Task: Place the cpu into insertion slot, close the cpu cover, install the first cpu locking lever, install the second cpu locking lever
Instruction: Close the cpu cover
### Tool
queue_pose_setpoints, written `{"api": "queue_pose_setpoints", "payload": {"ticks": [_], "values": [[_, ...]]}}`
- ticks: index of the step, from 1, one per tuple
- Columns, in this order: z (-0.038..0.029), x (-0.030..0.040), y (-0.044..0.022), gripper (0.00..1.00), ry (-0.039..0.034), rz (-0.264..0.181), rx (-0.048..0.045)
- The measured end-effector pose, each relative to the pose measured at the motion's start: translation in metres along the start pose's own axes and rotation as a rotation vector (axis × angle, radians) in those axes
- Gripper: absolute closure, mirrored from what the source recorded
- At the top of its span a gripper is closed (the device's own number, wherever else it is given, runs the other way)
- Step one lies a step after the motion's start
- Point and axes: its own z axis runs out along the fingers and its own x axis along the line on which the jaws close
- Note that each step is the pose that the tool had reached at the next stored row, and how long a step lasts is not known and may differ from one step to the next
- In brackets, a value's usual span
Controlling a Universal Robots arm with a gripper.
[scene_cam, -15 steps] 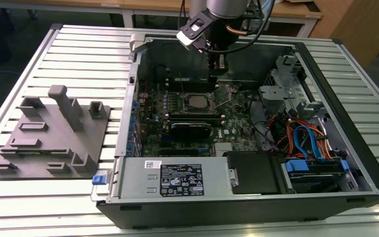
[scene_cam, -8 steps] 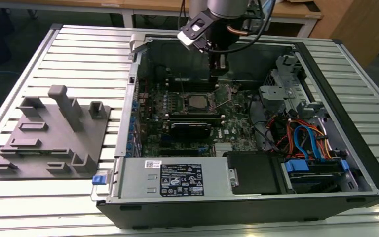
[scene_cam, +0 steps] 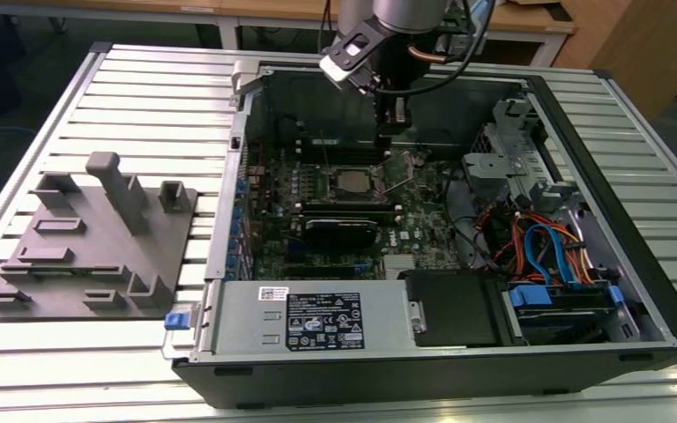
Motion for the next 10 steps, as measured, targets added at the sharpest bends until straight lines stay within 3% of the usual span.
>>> {"api": "queue_pose_setpoints", "payload": {"ticks": [10], "values": [[0.0, 0.0, 0.0005, 0.9, 0.0, 0.0, 0.0]]}}
